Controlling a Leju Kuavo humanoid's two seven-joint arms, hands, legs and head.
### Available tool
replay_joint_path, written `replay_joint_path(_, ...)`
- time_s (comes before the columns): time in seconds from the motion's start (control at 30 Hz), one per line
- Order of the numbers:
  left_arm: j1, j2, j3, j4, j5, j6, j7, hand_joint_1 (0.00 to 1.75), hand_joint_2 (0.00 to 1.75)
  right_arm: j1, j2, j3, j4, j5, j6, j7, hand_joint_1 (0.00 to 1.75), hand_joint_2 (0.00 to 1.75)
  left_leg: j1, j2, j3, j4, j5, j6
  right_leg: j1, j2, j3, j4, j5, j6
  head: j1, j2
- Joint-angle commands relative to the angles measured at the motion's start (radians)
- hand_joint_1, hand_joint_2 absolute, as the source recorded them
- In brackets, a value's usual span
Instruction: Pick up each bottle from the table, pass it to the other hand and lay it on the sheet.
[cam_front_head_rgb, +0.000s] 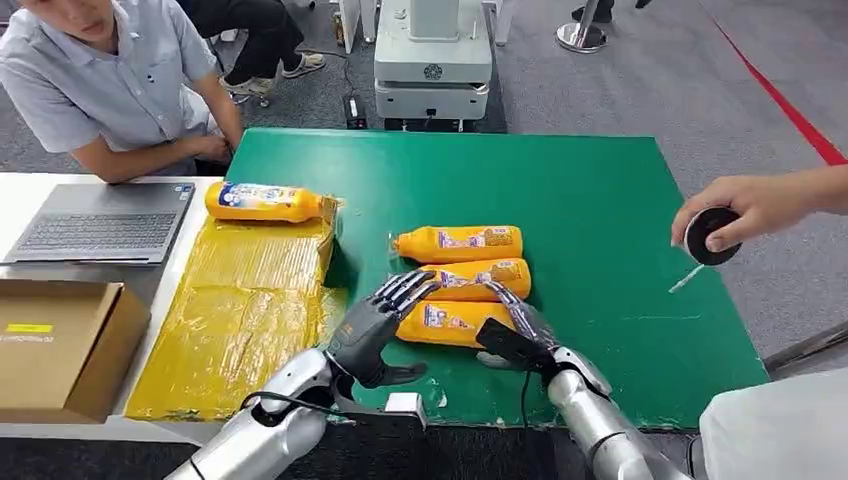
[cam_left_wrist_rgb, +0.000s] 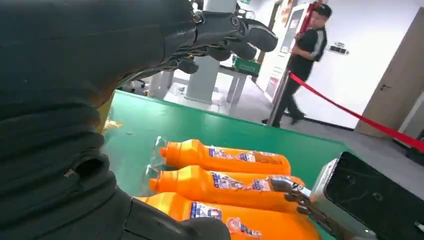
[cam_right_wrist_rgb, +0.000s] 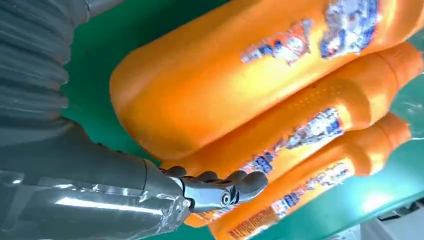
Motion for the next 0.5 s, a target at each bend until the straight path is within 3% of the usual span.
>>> replay_joint_path(0.03, -0.064, -0.008, -0.004, 0.004, 0.007, 0.006, -0.014, 0.00, 1.75, -0.060, -0.007, 0.005, 0.022, -0.032, 0.012, 0.016, 0.00, 1.75, 0.000, 0.000, 0.000, 0.000, 0.000, 0.000, 0.000, 0.000, 0.000, 0.000, 0.000, 0.000, -0.002, 0.000)
replay_joint_path(0.1, -0.070, -0.008, -0.006, 0.012, 0.013, 0.008, -0.015, 0.00, 1.75, -0.074, -0.021, 0.013, 0.060, -0.028, 0.032, 0.090, 0.00, 1.75, 0.000, 0.000, 0.000, 0.000, 0.000, 0.000, 0.000, 0.000, 0.000, 0.000, 0.000, 0.000, -0.005, 0.000)
replay_joint_path(0.17, -0.070, -0.008, -0.005, 0.012, 0.013, 0.008, -0.015, 0.00, 1.75, -0.074, -0.026, 0.012, 0.061, -0.028, 0.032, 0.089, 0.00, 1.75, 0.000, 0.000, 0.000, 0.000, 0.000, 0.000, 0.000, 0.000, 0.000, 0.000, 0.000, 0.000, -0.003, 0.000)
replay_joint_path(0.33, -0.086, -0.009, -0.019, 0.035, 0.030, 0.012, -0.013, 0.00, 1.75, -0.103, -0.073, 0.109, 0.115, 0.074, 0.036, 0.204, 0.00, 1.75, 0.000, 0.000, 0.000, 0.000, 0.000, 0.000, 0.000, 0.000, 0.000, 0.000, 0.000, 0.000, -0.003, 0.000)
replay_joint_path(0.5, -0.088, -0.012, -0.024, 0.039, 0.032, 0.013, -0.013, 0.00, 1.75, -0.110, -0.078, 0.133, 0.122, 0.099, 0.038, 0.217, 0.00, 1.75, 0.000, 0.000, 0.000, 0.000, 0.000, 0.000, 0.000, 0.000, 0.000, 0.000, 0.000, 0.000, -0.001, 0.000)
